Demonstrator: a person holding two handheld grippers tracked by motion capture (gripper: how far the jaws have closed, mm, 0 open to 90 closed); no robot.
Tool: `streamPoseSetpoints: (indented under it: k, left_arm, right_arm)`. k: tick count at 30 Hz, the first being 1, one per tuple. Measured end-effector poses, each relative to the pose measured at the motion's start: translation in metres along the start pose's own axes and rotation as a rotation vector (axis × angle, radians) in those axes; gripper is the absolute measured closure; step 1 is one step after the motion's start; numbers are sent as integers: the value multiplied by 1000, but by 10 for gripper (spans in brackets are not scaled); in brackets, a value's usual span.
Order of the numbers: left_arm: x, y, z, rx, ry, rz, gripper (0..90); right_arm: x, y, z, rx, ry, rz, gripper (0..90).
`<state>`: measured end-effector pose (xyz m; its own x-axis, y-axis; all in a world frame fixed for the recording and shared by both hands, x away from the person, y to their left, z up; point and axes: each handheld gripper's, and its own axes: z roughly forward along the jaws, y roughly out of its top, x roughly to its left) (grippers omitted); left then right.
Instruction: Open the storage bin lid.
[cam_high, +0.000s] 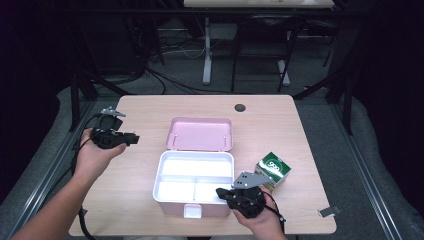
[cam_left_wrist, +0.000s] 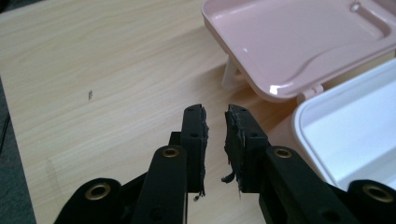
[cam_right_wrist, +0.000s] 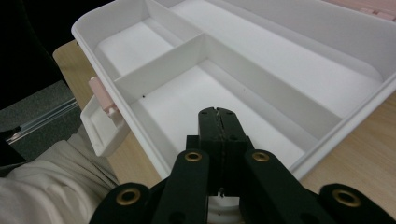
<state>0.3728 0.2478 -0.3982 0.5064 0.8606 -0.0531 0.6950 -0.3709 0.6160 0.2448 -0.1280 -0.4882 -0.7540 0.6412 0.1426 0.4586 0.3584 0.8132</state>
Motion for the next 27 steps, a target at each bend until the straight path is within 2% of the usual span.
streamPoseSetpoints:
  k: [14, 22, 24, 27]
  left_arm:
    - [-18, 0, 6, 208, -77, 148, 682]
    - [-35, 6, 4, 262, -114, 256, 671]
    - [-40, 8, 5, 283, -112, 303, 671]
    - [-50, 10, 6, 299, -133, 358, 671]
  right_arm:
    - [0, 0, 0, 0, 3, 0, 900]
    - [-1, 0, 0, -1, 6, 2, 900]
    - [-1, 0, 0, -2, 6, 1, 900]
    - [-1, 0, 0, 0, 5, 1, 900]
